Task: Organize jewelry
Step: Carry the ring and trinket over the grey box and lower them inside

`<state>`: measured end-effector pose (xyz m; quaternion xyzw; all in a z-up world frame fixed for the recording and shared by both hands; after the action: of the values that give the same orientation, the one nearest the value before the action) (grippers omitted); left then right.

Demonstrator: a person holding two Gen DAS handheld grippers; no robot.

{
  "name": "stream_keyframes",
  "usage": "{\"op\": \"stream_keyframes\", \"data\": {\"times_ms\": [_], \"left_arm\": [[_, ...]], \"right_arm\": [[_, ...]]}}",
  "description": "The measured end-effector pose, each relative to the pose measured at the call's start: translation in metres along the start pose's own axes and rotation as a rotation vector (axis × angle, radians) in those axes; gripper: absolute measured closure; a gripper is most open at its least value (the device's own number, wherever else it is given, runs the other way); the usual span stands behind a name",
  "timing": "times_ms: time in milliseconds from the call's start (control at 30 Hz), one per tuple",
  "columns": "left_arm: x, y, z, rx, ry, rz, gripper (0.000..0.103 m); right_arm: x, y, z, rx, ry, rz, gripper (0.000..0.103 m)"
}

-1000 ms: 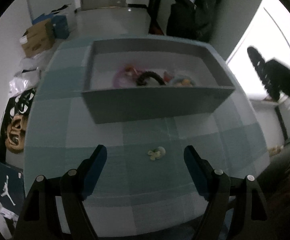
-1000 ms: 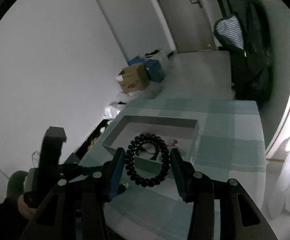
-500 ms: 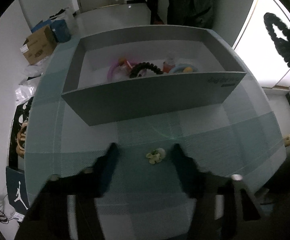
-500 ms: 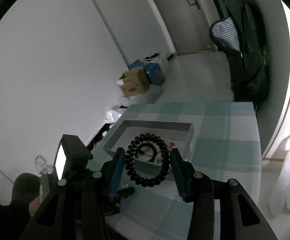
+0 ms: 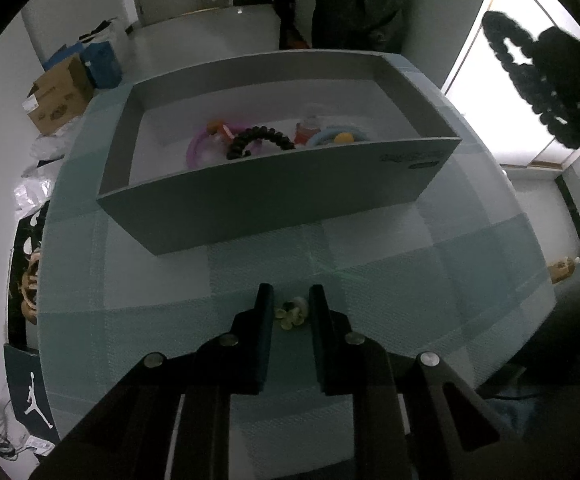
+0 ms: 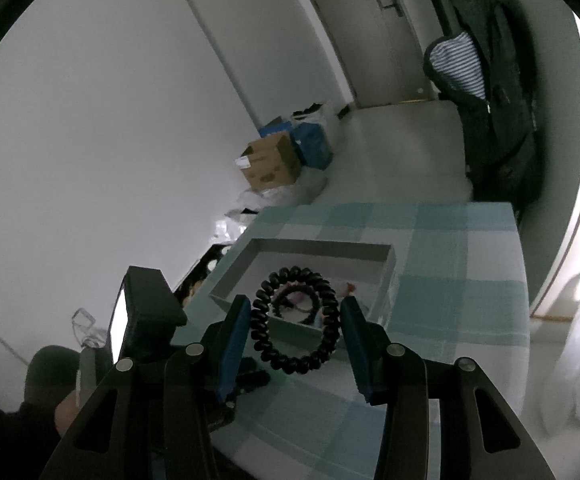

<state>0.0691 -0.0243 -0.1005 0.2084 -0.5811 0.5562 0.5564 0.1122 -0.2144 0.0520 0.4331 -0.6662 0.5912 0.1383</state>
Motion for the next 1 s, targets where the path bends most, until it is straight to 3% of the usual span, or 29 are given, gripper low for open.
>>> {"op": "stream_keyframes", "data": {"times_ms": [200, 633, 1000], "left_arm": [[0.011, -0.005, 0.006, 0.008, 0.038, 0.03, 0.09], [0.043, -0.023, 0.007, 0.109, 0.207, 0.175, 0.09], [0.052, -0.057, -0.01, 0.154, 0.265, 0.25, 0.09]], "right_arm": [[-0.004, 0.001, 0.0, -0.003, 0.0, -0.011, 0.058], [-0.021, -0.001, -0.007, -0.015, -0.008, -0.031, 0.058], [-0.043, -0.008, -0.007, -0.05, -0.007, -0.071, 0.058]]}}
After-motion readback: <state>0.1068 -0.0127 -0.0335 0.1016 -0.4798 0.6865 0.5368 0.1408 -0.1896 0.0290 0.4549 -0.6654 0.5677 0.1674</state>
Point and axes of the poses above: each gripper's, at about its wrist camera, not at the fingertips, and x roughly against the way its jaws point, z to its right, y to its underside, the point moved 5 cm from there along -x, roughly the way its jaws point, and after that the axes turned 10 degrees about y, right-handed, at the moved point
